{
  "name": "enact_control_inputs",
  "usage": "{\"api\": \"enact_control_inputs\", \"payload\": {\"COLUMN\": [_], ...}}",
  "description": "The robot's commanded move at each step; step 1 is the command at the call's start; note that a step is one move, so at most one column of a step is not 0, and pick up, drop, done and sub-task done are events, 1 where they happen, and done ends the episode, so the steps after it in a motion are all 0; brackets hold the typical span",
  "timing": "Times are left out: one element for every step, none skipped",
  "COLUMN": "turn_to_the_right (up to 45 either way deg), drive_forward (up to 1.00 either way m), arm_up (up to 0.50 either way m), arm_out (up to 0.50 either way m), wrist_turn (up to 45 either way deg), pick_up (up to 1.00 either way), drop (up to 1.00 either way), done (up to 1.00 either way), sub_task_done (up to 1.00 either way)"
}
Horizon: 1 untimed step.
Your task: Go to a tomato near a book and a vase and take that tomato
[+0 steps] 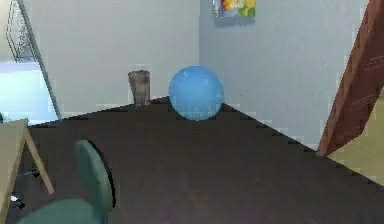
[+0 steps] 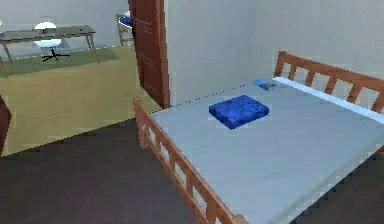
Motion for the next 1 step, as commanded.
{"api": "enact_control_inputs", "payload": {"turn_to_the_right": [0.0], "drive_forward": [0.8], "arm_up": [0.0], "arm_out": [0.0], "wrist_turn": [0.0], "pick_up": [0.0], "drop": [0.0], "done": [0.0], "sub_task_done": [0.0]}}
